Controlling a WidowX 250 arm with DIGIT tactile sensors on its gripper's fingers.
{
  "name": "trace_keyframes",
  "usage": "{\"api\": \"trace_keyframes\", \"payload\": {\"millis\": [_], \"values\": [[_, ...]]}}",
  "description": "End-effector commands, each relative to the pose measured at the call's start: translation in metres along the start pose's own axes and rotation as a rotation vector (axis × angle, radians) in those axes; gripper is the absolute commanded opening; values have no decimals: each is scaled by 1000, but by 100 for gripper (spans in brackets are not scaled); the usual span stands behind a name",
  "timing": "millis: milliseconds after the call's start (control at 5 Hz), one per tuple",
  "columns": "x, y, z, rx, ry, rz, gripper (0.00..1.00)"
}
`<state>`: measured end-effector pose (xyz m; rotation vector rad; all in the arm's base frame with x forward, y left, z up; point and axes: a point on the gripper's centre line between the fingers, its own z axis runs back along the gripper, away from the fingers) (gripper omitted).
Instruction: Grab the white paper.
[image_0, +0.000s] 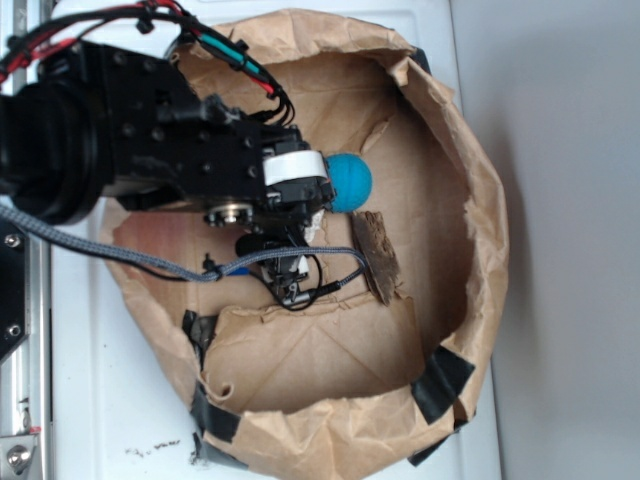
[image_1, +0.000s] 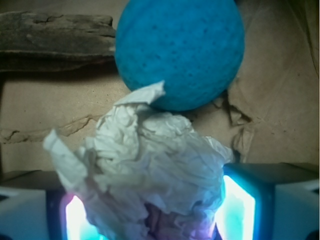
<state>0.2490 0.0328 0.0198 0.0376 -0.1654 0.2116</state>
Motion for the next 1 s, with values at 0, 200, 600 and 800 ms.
{"api": "trace_keyframes", "payload": {"millis": [0, 200, 600, 800], "values": [[7, 20, 55, -109, -75, 35, 0], [3, 17, 96, -207, -67, 6, 0], [9, 11, 128, -182, -18, 4, 0], [7, 10, 126, -149, -56, 4, 0]]}}
